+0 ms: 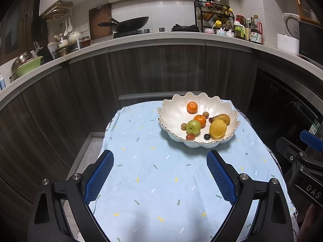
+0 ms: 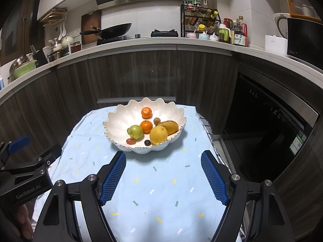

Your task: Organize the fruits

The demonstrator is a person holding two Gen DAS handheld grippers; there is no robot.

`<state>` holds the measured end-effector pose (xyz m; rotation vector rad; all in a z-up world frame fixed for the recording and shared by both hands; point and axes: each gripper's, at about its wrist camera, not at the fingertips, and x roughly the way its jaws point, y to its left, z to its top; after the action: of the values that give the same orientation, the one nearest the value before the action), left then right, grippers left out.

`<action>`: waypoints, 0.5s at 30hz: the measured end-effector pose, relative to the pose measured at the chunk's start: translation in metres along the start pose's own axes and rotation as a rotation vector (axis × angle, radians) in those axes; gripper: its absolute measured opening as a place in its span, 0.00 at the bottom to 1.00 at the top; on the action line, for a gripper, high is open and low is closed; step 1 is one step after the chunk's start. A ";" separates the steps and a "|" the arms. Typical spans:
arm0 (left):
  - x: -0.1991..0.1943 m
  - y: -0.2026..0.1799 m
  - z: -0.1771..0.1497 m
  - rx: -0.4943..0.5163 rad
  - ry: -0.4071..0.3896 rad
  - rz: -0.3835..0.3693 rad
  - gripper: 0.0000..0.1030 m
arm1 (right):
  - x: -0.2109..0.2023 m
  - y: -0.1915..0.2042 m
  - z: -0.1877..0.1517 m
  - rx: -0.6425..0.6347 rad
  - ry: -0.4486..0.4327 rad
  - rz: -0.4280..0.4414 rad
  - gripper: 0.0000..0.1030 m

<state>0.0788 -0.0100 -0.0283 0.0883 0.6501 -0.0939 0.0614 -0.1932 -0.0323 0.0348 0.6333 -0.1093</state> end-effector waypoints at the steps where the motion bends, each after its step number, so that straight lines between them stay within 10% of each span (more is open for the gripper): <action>1: 0.000 0.000 0.000 0.000 0.001 0.001 0.92 | 0.000 0.000 0.000 0.000 -0.001 -0.001 0.75; 15: -0.001 -0.002 0.001 0.003 0.002 -0.002 0.92 | -0.001 0.000 0.001 0.001 -0.002 -0.001 0.75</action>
<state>0.0784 -0.0116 -0.0268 0.0909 0.6518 -0.0967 0.0610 -0.1933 -0.0312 0.0354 0.6313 -0.1103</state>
